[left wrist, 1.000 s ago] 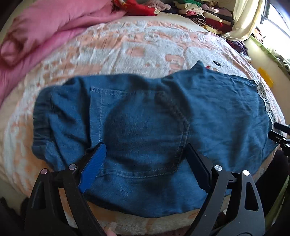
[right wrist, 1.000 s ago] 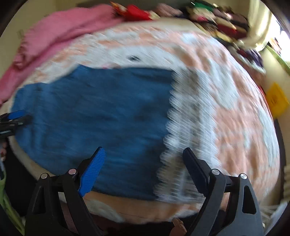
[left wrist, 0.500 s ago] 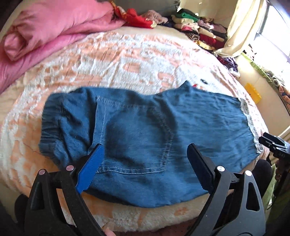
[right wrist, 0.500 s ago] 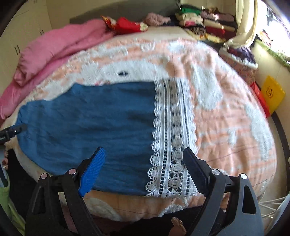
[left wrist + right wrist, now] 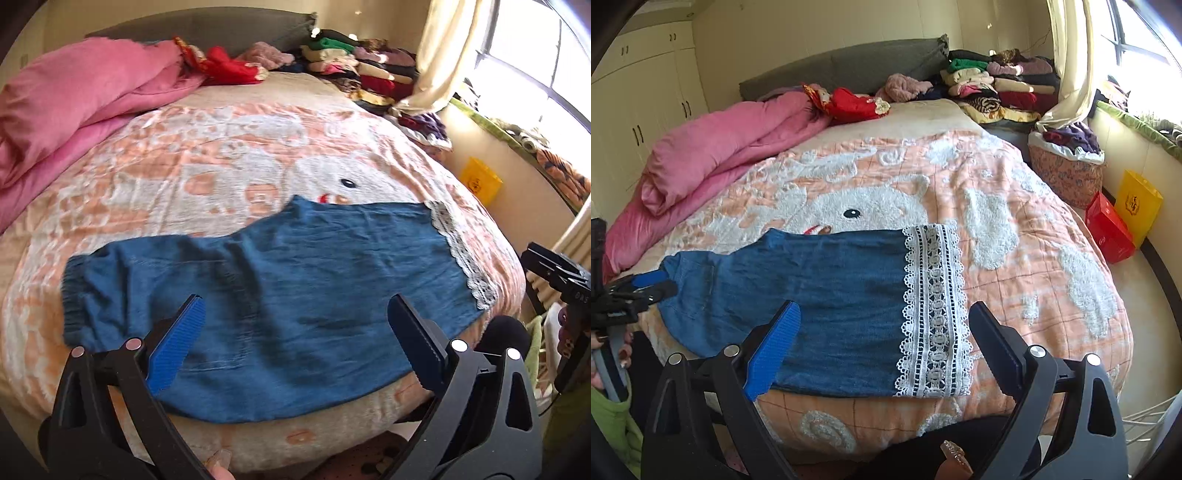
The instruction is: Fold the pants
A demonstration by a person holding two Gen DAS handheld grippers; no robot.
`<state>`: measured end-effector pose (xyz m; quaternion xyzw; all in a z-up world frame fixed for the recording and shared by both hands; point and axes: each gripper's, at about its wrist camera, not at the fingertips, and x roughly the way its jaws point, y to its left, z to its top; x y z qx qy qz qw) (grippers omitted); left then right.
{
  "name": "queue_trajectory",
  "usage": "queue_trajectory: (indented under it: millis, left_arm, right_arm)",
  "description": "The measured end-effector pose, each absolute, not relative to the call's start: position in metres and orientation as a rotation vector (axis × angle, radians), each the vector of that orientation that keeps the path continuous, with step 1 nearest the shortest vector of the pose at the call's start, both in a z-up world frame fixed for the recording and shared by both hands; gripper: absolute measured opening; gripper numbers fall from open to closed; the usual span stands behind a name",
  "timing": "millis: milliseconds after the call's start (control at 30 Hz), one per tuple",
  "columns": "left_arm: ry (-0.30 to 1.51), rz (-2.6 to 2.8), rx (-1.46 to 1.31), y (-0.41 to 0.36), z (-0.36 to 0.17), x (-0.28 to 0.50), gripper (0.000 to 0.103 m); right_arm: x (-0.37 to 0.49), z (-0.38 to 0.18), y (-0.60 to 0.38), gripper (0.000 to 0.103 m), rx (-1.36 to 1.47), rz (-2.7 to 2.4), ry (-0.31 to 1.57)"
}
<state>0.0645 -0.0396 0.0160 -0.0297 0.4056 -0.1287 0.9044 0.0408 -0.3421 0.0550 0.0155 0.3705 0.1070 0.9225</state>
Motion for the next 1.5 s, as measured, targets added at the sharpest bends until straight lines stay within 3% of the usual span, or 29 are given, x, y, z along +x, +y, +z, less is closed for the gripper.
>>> queue_trajectory:
  millis: [367,667,1500]
  left_arm:
    - [0.912,-0.348,0.064,-0.107,-0.032,0.093,0.093]
    - [0.997,-0.322,0.082,-0.108,-0.07,0.107,0.093]
    - [0.871,-0.345,0.099,-0.123,0.007,0.121,0.093]
  right_arm:
    - [0.053,0.007,-0.32,0.094,0.032,0.258,0.875]
    - [0.077,-0.044,-0.315,0.094,0.061,0.24,1.025]
    - [0.048,0.036,-0.37,0.098,0.136,0.162,0.778]
